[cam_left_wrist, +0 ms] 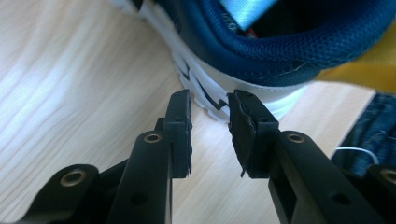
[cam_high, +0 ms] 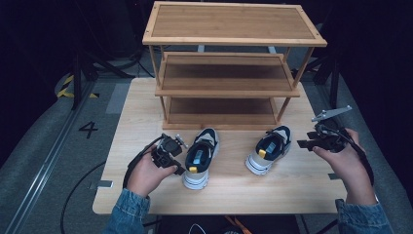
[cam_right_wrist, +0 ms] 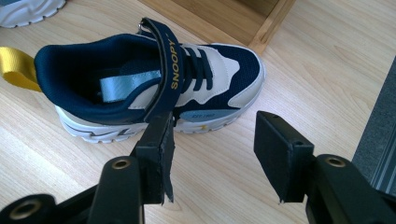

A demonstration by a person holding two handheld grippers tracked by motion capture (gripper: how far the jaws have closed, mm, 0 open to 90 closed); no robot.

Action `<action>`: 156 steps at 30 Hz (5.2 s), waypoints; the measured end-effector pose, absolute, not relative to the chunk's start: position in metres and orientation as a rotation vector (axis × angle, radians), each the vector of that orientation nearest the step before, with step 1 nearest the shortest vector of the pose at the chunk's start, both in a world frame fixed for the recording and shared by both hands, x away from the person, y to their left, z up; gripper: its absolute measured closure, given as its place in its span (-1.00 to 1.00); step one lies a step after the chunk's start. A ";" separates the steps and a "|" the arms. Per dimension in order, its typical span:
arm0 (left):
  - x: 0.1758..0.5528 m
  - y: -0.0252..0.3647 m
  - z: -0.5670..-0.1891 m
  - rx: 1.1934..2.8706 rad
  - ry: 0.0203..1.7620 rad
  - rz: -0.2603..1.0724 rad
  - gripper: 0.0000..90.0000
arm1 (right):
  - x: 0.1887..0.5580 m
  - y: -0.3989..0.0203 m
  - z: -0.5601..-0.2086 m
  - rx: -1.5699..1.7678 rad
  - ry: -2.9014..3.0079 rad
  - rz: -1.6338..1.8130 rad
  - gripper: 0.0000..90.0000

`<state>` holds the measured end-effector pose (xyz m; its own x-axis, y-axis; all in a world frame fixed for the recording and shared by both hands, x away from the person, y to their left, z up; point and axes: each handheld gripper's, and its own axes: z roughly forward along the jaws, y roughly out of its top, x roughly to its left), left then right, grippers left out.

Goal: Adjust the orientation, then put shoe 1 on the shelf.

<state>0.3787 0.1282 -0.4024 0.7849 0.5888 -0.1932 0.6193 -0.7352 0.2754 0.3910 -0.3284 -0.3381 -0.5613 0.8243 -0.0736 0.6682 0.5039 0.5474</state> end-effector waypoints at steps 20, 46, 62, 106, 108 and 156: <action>0.351 0.103 -0.363 2.619 0.625 -0.086 -0.08 | 0.387 -0.335 -0.339 1.265 2.436 0.685 0.07; 0.373 0.059 -0.403 2.645 0.559 -0.133 0.03 | 0.380 -0.330 -0.345 1.245 2.448 0.658 0.03; 0.373 0.056 -0.408 2.664 0.494 -0.143 0.52 | 0.380 -0.333 -0.350 1.294 2.472 0.682 0.21; 0.373 0.049 -0.277 2.641 0.409 -0.023 0.47 | 0.370 -0.360 -0.365 1.419 2.447 0.694 0.21; 0.373 0.049 -0.269 2.644 0.401 -0.009 0.47 | 0.369 -0.362 -0.366 1.424 2.444 0.689 0.21; 0.477 0.025 -0.200 2.614 0.414 0.279 0.42 | 0.364 -0.376 -0.375 1.472 2.424 0.678 0.18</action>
